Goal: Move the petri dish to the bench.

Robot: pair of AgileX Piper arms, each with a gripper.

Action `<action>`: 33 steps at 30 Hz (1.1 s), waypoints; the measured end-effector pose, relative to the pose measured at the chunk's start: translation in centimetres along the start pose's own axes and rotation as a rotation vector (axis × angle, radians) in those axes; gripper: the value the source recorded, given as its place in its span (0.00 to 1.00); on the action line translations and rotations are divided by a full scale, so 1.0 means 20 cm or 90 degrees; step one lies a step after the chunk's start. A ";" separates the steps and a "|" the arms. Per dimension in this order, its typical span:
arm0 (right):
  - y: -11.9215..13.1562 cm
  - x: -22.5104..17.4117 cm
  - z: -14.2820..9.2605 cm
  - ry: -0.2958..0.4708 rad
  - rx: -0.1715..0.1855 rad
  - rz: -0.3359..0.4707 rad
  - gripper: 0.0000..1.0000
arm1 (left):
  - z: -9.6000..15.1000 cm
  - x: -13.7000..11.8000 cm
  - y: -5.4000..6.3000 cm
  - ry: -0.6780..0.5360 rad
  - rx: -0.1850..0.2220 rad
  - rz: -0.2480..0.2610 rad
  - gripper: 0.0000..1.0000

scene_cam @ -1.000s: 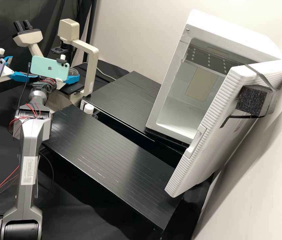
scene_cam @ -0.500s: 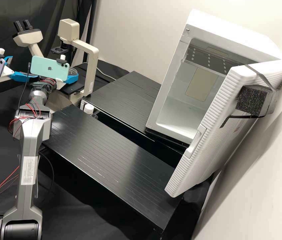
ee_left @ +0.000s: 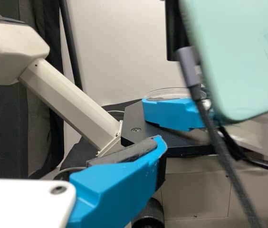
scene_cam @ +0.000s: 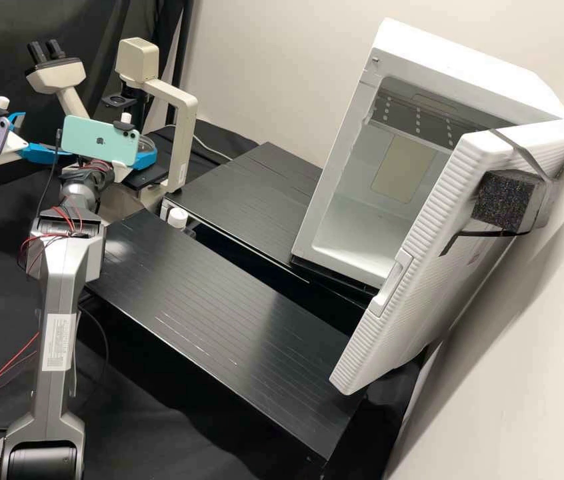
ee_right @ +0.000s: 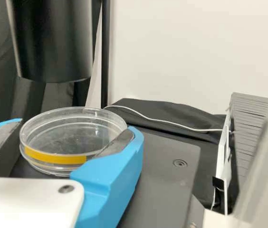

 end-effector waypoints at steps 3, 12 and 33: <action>0.03 -0.04 0.02 0.004 0.000 0.014 0.00 | 0.00 0.00 0.00 0.000 0.000 0.000 1.00; 0.11 -0.24 0.05 0.028 -0.011 0.059 0.00 | 0.00 0.00 0.00 0.000 0.000 0.000 1.00; 0.27 -0.74 0.26 0.045 -0.014 0.130 0.00 | 0.00 0.00 0.00 0.000 0.000 0.000 1.00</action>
